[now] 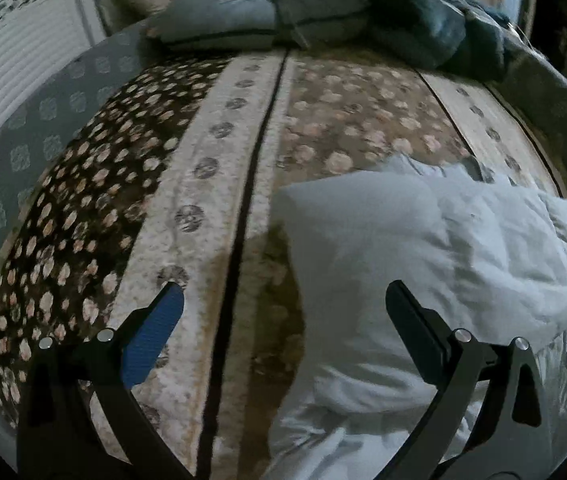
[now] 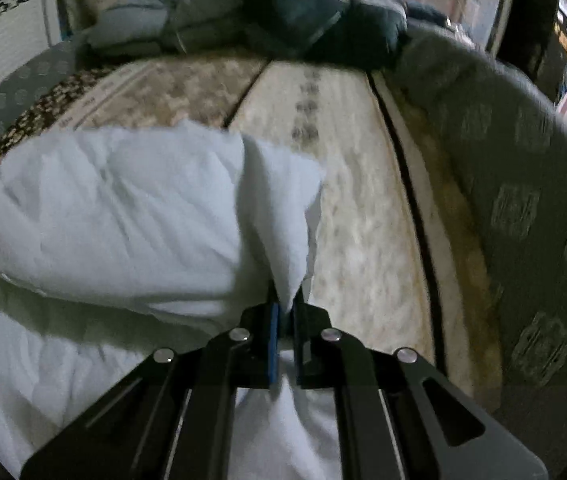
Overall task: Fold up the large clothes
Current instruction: 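Grasp the jacket with the left gripper while the right gripper holds its fold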
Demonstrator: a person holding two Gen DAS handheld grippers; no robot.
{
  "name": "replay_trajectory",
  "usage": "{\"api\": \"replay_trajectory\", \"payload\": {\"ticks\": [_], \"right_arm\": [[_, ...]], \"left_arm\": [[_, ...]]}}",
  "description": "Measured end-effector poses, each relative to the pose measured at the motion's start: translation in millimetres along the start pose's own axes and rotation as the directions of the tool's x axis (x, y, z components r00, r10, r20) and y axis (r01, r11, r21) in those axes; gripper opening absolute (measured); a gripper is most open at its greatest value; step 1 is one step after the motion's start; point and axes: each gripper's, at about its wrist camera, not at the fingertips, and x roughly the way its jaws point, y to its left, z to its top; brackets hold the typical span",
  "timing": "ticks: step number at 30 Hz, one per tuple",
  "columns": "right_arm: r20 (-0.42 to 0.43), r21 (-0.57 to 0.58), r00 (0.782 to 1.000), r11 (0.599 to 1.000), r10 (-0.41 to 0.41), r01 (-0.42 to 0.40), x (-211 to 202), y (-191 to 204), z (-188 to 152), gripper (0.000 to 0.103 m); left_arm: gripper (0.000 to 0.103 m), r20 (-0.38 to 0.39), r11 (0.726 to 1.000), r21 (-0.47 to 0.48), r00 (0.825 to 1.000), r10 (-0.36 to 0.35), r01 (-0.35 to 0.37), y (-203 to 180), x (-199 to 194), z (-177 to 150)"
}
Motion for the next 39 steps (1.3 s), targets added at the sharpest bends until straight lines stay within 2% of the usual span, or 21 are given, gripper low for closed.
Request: {"api": "replay_trajectory", "payload": {"ticks": [3,5,7,8,9,12,13,14,15,16,17,18,19,20,24,27,33,39], "right_arm": [[-0.051,0.019,0.998,1.0,0.024,-0.023,5.8,2.4,-1.3,0.007],[-0.055,0.052,0.998,0.998,0.034,-0.031,-3.2,-1.4,2.8,0.011],[-0.032,0.09,0.999,0.995,0.043,-0.04,-18.9,-6.5,7.2,0.033],[-0.01,0.103,0.999,0.994,0.042,-0.041,-28.0,-8.7,8.9,0.055],[0.017,0.104,0.999,0.994,0.037,-0.039,-37.8,-7.4,13.9,0.06],[0.049,0.056,0.998,0.998,0.024,-0.027,-47.2,10.5,32.6,0.06],[0.054,0.048,0.998,0.998,0.03,-0.032,-45.7,16.7,40.3,0.06],[0.057,0.044,0.997,0.998,0.044,-0.046,-41.4,26.0,51.1,0.06],[0.058,0.045,0.997,0.997,0.057,-0.06,-37.8,32.3,58.7,0.058],[0.059,0.044,0.995,0.995,0.085,-0.088,-30.1,42.3,68.6,0.055],[0.056,0.036,0.993,0.993,0.106,-0.109,-20.6,52.1,76.9,0.041],[0.037,0.026,0.993,0.993,0.114,-0.115,-8.5,61.5,84.3,0.023],[0.022,0.023,0.993,0.993,0.118,-0.119,-0.4,67.6,87.0,0.014],[0.004,0.03,0.991,0.991,0.131,-0.131,11.5,73.0,90.1,0.012],[-0.048,0.041,0.993,0.994,0.107,-0.105,47.7,81.8,88.8,0.008],[-0.069,0.013,0.993,0.996,0.091,-0.09,62.8,84.9,78.7,0.004],[-0.009,0.01,0.996,0.996,0.084,-0.084,75.9,82.6,59.2,0.002],[0.028,0.027,0.996,0.995,0.09,-0.091,101.0,82.7,61.5,0.0]], "left_arm": [[0.1,-0.004,0.999,0.043,1.0,0.002,-0.001,-18.8,2.8,2.2],[0.1,-0.005,0.998,0.07,1.0,0.002,-0.002,-28.4,4.5,3.6],[0.1,-0.009,0.995,0.096,1.0,-0.01,0.011,-37.5,7.0,6.9],[0.1,-0.01,0.995,0.098,1.0,-0.02,0.021,-38.2,7.4,8.5],[0.1,-0.018,0.995,0.086,0.999,-0.045,0.046,-39.6,8.1,10.9],[0.098,-0.029,0.992,0.023,0.991,-0.127,0.128,-43.3,8.8,17.5],[0.092,-0.03,0.99,0.011,0.99,-0.139,0.139,-47.4,9.4,20.1],[0.08,-0.036,0.989,0.008,0.989,-0.145,0.146,-50.8,10.9,21.5],[0.072,-0.055,0.987,0.0,0.986,-0.158,0.158,-55.5,15.1,23.1],[0.05,-0.074,0.987,-0.005,0.984,-0.163,0.163,-60.1,20.2,23.6],[0.028,-0.097,0.986,-0.008,0.981,-0.167,0.167,-63.9,25.7,23.5],[0.021,-0.121,0.984,-0.014,0.977,-0.176,0.175,-68.0,33.1,22.3],[0.019,-0.132,0.984,-0.023,0.975,-0.18,0.179,-70.3,38.8,20.8],[0.019,-0.142,0.984,-0.036,0.974,-0.178,0.175,-72.2,45.7,18.4],[0.016,-0.195,0.982,-0.036,0.963,-0.188,0.184,-79.0,71.6,6.8],[0.016,-0.204,0.985,-0.001,0.964,-0.17,0.173,-89.5,84.8,-1.7],[0.016,-0.189,0.986,0.032,0.97,-0.156,0.165,-100.3,104.7,-7.2],[0.016,-0.185,0.985,0.045,0.971,-0.153,0.164,-104.6,123.7,-0.3]]}}
